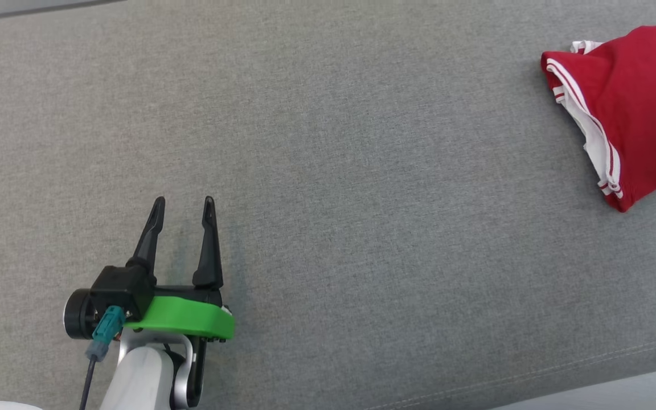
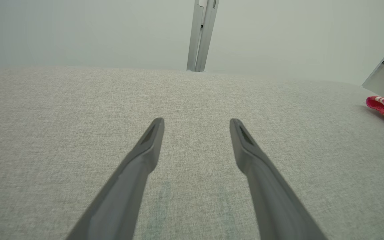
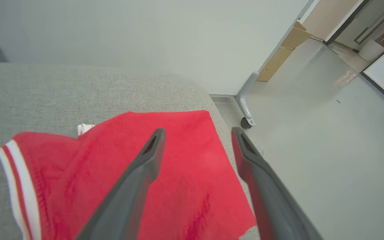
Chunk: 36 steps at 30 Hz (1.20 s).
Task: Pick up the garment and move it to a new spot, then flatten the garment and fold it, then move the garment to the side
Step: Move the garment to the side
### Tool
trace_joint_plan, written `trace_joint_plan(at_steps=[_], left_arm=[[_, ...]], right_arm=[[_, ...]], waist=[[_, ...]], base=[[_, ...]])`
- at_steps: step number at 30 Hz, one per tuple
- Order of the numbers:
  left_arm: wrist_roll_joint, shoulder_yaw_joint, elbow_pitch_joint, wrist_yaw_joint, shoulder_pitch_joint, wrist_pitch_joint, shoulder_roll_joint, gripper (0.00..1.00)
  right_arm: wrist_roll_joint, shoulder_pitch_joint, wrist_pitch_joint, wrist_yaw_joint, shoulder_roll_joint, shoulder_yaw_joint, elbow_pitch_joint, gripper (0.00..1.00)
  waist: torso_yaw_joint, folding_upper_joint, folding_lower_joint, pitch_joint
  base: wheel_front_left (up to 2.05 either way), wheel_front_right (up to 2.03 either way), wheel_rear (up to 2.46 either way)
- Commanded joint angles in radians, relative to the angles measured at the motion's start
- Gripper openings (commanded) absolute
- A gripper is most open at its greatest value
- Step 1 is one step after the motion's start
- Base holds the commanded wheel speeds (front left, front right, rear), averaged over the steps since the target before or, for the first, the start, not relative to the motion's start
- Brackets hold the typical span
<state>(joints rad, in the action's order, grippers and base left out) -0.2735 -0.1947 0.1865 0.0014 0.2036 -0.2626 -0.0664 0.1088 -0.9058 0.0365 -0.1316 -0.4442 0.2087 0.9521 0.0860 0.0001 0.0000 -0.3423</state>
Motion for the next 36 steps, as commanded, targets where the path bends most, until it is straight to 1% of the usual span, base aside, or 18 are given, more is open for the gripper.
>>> trace_joint_plan(at_steps=[1, 8, 13, 17, 19, 20, 23, 25, 27, 33, 36], left_arm=[[-0.001, 0.001, 0.002, -0.001, 0.009, -0.003, 0.002, 1.00], [-0.022, 0.009, 0.019, -0.021, 0.021, -0.003, 0.007, 1.00], [-0.047, 0.049, 0.039, 0.005, -0.004, -0.001, 0.012, 1.00], [-0.052, 0.068, 0.053, 0.025, -0.040, -0.001, 0.013, 1.00], [-0.056, 0.072, 0.062, 0.027, -0.064, -0.001, 0.014, 1.00], [-0.060, 0.069, 0.067, 0.020, -0.078, -0.001, 0.014, 1.00], [-0.065, 0.067, 0.082, 0.019, -0.114, -0.001, 0.014, 1.00], [-0.070, 0.072, 0.084, 0.025, -0.145, -0.001, 0.014, 1.00], [-0.071, 0.086, 0.072, 0.033, -0.184, -0.002, 0.014, 1.00], [-0.075, 0.074, 0.042, 0.042, -0.224, -0.001, 0.014, 1.00], [-0.074, 0.065, 0.031, 0.045, -0.231, -0.001, 0.014, 1.00]], right_arm=[[-0.016, 0.000, 0.021, 0.002, 0.021, -0.004, -0.005, 1.00], [-0.090, 0.056, 0.129, 0.002, 0.107, -0.066, -0.032, 1.00], [-0.154, 0.141, 0.191, 0.002, 0.171, -0.131, -0.079, 1.00], [-0.192, 0.236, 0.215, 0.002, 0.227, -0.169, -0.153, 1.00], [-0.201, 0.292, 0.223, 0.002, 0.254, -0.185, -0.204, 1.00], [-0.206, 0.326, 0.224, 0.002, 0.272, -0.189, -0.235, 1.00], [-0.213, 0.426, 0.229, 0.002, 0.307, -0.190, -0.326, 1.00], [-0.213, 0.496, 0.228, 0.002, 0.333, -0.188, -0.407, 1.00], [-0.195, 0.601, 0.229, 0.002, 0.363, -0.191, -0.515, 1.00], [-0.190, 0.763, 0.229, 0.002, 0.391, -0.172, -0.671, 1.00], [-0.231, 0.815, 0.229, 0.002, 0.393, -0.192, -0.707, 1.00]], waist=[[0.012, -0.0001, 0.0000, 0.027], [0.013, -0.0001, 0.0000, 0.122], [0.011, -0.0001, 0.0000, 0.207], [-0.002, -0.0001, 0.0000, 0.263], [-0.013, -0.0001, 0.0000, 0.283], [-0.021, -0.0001, 0.0000, 0.293], [-0.048, -0.0001, 0.0000, 0.314], [-0.069, -0.0001, 0.0000, 0.323], [-0.090, -0.0001, 0.0000, 0.334], [-0.128, -0.0001, 0.0000, 0.345], [-0.136, -0.0001, 0.0000, 0.348]], base=[[0.00, 0.00, 0.00], [0.00, 0.00, 0.00], [0.00, 0.00, 0.00], [0.00, 0.00, 0.00], [0.00, 0.00, 0.00], [0.00, 0.00, 0.00], [0.00, 0.00, 0.00], [0.00, 0.00, 0.00], [0.00, 0.00, 0.00], [0.00, 0.00, 0.00], [0.00, 0.00, 0.00]])
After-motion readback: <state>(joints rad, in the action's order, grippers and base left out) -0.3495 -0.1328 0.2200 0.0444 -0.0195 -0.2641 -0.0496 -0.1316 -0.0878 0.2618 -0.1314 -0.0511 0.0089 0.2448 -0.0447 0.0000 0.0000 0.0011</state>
